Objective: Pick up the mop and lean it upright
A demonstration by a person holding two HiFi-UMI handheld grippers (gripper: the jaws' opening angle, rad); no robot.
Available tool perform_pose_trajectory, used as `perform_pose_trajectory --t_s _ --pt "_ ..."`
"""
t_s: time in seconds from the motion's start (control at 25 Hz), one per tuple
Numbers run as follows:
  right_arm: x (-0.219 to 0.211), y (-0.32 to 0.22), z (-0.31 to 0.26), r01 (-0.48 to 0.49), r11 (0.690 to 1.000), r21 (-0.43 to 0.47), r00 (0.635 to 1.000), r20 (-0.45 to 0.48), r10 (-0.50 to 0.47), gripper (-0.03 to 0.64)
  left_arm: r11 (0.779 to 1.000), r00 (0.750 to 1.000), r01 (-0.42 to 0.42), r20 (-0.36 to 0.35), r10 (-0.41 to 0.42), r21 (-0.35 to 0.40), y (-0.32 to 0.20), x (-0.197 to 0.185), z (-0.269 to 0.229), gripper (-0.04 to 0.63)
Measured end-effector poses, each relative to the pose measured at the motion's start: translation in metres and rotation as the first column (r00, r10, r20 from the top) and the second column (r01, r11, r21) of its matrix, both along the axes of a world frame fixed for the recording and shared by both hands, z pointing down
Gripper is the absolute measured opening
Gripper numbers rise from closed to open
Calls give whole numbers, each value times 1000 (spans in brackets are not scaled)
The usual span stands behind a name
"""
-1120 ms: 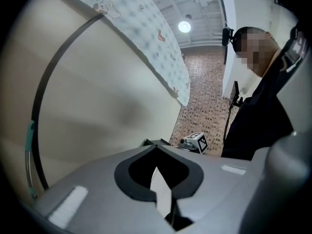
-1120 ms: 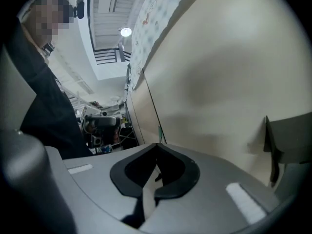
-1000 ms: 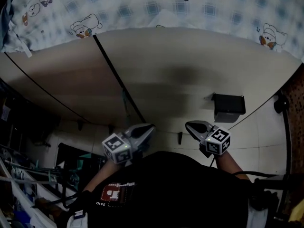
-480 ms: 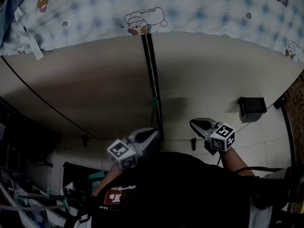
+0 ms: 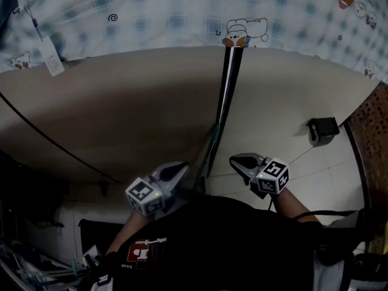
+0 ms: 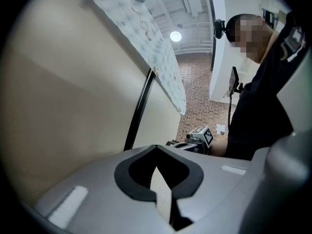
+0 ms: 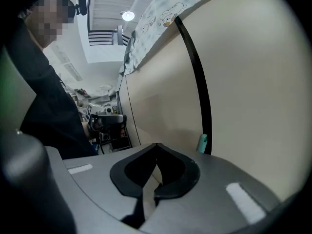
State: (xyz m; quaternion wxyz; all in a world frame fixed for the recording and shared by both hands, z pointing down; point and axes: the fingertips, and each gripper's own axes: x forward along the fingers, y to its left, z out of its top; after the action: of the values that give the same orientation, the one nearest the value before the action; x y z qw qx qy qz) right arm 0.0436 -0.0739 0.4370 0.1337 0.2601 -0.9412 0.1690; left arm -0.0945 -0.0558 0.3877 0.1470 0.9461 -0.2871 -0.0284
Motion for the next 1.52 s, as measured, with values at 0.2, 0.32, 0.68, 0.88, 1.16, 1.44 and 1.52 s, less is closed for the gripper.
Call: perform_pose_trajectory --t_s 0.2,0.32,0.68,0.88,1.16,1.44,1.52 --pt "16 -15 2 -15 1000 -11 999 41 15 15 1000 1000 5 9 -5 -10 -2 16 1 2" --pt "23 -23 0 19 1000 -7 998 65 -18 15 999 998 39 49 -38 -16 -11 26 4 2" --pt "60 -42 36 105 994 -27 993 58 -104 15 995 991 77 116 -69 -66 -49 88 26 2" --pt "48 -46 60 81 995 -56 996 27 -80 17 998 989 21 148 -12 -55 -67 88 37 2" --pt "19 -47 95 -18 993 -113 1000 -16 17 49 991 983 -88 154 103 -101 -81 61 67 2" --pt "-3 -49 155 -35 983 -179 997 -71 23 91 984 964 -117 222 145 -138 -98 52 94 2" --pt "-4 -51 174 -31 979 -202 997 -69 18 100 980 957 -127 241 162 -156 -104 59 104 7"
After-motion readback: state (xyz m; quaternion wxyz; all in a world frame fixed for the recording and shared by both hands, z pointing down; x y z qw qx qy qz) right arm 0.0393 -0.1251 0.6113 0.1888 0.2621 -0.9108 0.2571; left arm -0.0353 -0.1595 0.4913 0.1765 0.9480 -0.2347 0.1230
